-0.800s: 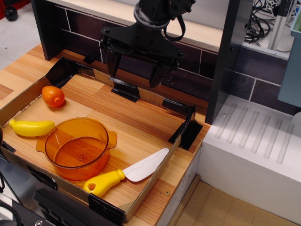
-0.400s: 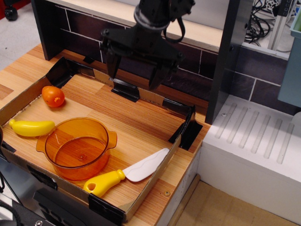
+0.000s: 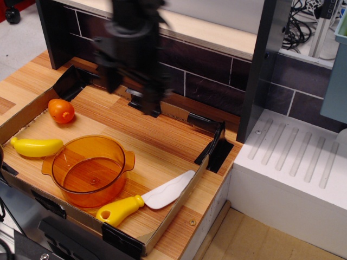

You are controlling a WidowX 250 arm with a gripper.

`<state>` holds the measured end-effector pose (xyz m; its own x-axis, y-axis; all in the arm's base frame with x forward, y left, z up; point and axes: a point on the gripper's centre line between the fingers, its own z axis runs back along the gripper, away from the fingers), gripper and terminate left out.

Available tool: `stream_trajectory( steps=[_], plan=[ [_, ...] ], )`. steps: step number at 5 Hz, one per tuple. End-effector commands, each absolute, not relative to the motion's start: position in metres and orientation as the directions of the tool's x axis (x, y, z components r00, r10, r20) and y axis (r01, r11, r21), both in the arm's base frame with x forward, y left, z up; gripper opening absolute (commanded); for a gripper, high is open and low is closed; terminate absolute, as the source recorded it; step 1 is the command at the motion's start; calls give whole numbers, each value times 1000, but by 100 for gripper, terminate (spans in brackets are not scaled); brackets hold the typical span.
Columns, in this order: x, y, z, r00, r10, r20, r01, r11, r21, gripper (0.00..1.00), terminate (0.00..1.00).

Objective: Put banana in pot

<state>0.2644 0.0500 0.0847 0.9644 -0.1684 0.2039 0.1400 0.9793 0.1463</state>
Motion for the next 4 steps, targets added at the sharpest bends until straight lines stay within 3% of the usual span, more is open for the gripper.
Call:
stream_trajectory(
  steps=[1, 2, 4],
  plan=[
    [241, 99, 97, 832, -515, 207, 509, 856, 85, 100, 0],
    [221, 114, 76, 723, -677, 141, 669, 736, 104, 100, 0],
    [198, 136, 54, 670, -740, 57, 734, 672, 97, 100, 0]
  ],
)
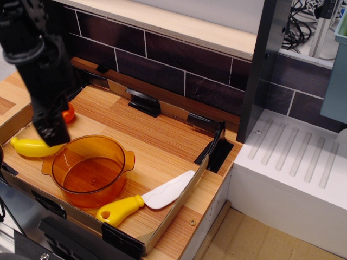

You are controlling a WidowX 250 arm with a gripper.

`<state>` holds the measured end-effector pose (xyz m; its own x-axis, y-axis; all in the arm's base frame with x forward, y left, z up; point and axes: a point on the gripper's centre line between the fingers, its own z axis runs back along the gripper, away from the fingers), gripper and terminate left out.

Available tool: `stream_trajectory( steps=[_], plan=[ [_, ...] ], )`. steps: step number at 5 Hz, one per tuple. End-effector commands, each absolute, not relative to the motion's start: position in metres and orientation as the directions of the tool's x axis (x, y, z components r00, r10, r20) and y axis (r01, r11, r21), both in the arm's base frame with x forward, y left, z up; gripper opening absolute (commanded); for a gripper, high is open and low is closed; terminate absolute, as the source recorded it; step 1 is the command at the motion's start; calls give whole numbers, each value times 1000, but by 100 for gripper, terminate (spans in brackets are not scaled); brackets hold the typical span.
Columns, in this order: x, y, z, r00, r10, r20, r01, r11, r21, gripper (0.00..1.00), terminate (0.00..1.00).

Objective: Put banana in pot

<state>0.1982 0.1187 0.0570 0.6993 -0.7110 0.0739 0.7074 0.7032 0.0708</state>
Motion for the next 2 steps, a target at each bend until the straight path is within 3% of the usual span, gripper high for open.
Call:
stream_trajectory(
  steps=[1, 2],
  plan=[
    [193, 149, 46, 657, -753, 41, 746, 657, 112, 100, 0],
    [192, 157, 34, 667, -745, 13, 740, 663, 115, 100, 0]
  ],
)
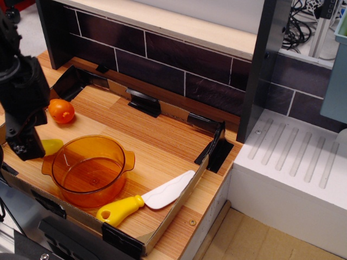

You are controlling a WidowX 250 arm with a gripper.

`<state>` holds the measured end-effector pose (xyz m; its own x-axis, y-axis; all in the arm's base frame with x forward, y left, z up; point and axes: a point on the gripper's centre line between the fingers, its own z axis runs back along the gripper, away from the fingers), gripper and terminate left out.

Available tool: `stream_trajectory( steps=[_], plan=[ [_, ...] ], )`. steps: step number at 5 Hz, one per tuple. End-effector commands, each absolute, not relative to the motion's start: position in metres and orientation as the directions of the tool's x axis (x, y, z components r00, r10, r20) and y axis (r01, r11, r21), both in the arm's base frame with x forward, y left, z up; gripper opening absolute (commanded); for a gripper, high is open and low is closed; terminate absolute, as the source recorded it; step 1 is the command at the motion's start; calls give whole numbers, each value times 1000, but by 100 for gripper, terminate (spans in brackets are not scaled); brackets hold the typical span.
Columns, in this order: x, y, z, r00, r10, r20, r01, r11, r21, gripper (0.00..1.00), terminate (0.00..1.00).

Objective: Put banana in pot

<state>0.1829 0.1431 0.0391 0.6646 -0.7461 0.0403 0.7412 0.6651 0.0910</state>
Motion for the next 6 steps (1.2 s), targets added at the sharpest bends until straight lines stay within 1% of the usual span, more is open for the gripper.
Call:
stream_trajectory(
  steps=[1, 2, 3, 4, 5, 6],
  plan=[
    [209, 165, 33, 696, -717, -21, 715, 691, 105, 100, 0],
    [212, 165, 20, 702, -711, -42, 711, 694, 113, 100, 0],
    [213, 164, 16, 702, -711, -49, 711, 693, 121, 100, 0],
    [208, 163, 13, 690, -721, -64, 722, 679, 133, 100, 0],
    [184, 161, -4, 689, -721, -71, 724, 680, 119, 0, 0],
    [181, 164, 5, 699, -710, -78, 714, 692, 104, 0, 0]
  ],
)
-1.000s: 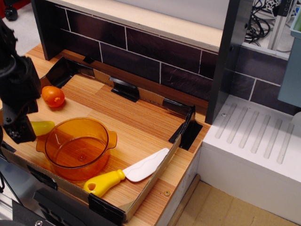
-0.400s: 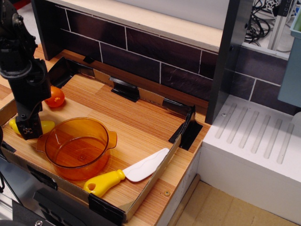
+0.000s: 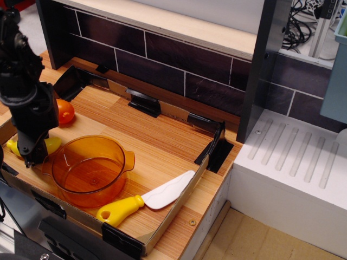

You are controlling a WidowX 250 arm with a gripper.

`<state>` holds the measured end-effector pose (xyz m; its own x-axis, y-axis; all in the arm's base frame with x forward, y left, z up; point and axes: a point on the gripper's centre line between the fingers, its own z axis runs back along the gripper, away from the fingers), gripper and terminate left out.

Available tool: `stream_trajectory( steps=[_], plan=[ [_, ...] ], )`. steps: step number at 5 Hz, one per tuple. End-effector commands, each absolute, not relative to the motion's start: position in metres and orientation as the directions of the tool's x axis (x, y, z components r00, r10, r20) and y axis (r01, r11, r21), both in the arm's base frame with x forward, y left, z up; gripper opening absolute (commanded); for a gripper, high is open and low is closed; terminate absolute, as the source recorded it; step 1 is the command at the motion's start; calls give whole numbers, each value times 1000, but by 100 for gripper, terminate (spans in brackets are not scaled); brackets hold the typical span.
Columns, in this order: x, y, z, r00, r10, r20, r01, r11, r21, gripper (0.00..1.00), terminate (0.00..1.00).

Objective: Put banana in pot

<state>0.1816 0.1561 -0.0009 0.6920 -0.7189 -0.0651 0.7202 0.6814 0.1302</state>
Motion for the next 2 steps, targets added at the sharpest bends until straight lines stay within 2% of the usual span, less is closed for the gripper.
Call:
stream_trajectory(
  steps=[1, 2],
  plan=[
    [180, 168, 29, 726, -683, -80, 686, 711, 155, 0, 0],
    [187, 166, 59, 778, -627, -38, 623, 761, 181, 0, 0]
  ],
)
